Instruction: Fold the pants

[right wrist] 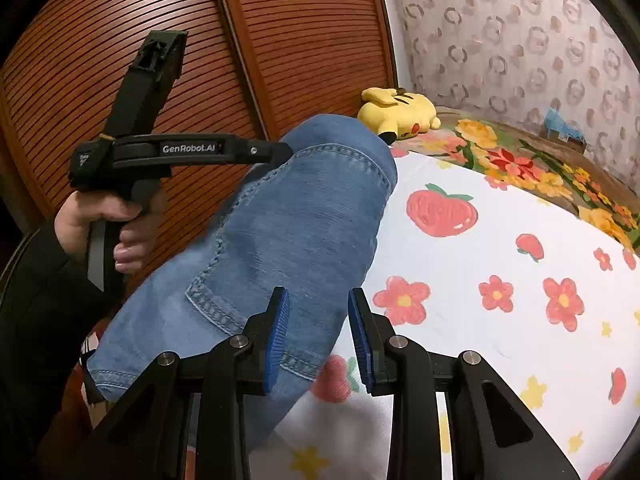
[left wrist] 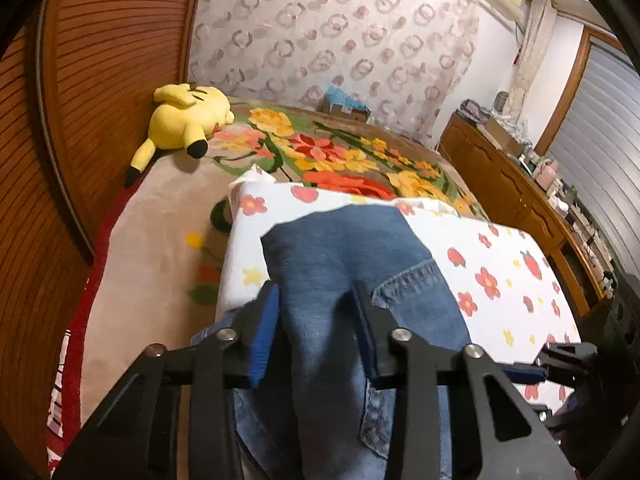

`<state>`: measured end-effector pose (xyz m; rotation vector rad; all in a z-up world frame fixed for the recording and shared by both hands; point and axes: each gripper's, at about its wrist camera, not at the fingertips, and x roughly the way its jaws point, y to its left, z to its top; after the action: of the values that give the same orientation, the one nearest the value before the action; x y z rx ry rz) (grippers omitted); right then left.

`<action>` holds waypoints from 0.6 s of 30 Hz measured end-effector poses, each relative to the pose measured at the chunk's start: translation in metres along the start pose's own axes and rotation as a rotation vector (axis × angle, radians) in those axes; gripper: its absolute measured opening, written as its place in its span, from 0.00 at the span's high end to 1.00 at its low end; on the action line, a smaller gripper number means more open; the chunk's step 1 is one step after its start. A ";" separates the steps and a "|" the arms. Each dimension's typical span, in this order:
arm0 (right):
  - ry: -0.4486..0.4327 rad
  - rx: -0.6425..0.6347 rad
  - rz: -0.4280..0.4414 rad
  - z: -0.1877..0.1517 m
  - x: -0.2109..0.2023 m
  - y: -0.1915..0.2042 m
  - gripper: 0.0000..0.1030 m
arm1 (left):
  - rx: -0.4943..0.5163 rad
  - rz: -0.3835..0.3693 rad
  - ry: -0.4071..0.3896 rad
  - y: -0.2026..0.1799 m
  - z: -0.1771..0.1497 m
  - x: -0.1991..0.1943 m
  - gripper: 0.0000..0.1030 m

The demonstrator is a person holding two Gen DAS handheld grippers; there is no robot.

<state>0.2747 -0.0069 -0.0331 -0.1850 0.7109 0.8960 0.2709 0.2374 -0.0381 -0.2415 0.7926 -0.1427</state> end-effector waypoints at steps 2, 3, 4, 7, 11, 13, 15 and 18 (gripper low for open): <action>-0.002 0.008 0.004 0.001 0.000 0.001 0.69 | 0.002 0.011 0.017 -0.001 -0.003 -0.001 0.66; -0.004 0.011 0.007 0.000 0.000 0.001 0.69 | 0.004 0.015 0.026 -0.001 -0.004 0.000 0.66; -0.005 0.011 0.007 0.000 0.000 0.001 0.69 | 0.010 0.023 0.031 -0.001 -0.006 0.000 0.64; -0.011 0.011 0.006 0.001 0.000 0.002 0.69 | -0.020 0.031 0.036 0.004 -0.008 0.004 0.50; -0.010 0.016 0.004 0.000 0.003 0.000 0.69 | -0.062 -0.018 0.059 0.009 -0.012 0.014 0.49; -0.011 0.019 0.002 -0.001 0.004 -0.002 0.69 | -0.066 -0.055 0.063 0.007 -0.014 0.019 0.56; -0.010 0.023 0.002 -0.002 0.003 -0.003 0.69 | -0.060 -0.085 0.068 0.003 -0.016 0.021 0.69; -0.009 0.025 -0.001 -0.002 0.004 -0.005 0.69 | -0.038 -0.064 0.046 -0.004 -0.017 0.011 0.87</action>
<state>0.2792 -0.0081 -0.0376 -0.1593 0.7133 0.8867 0.2661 0.2289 -0.0562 -0.3008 0.8337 -0.1943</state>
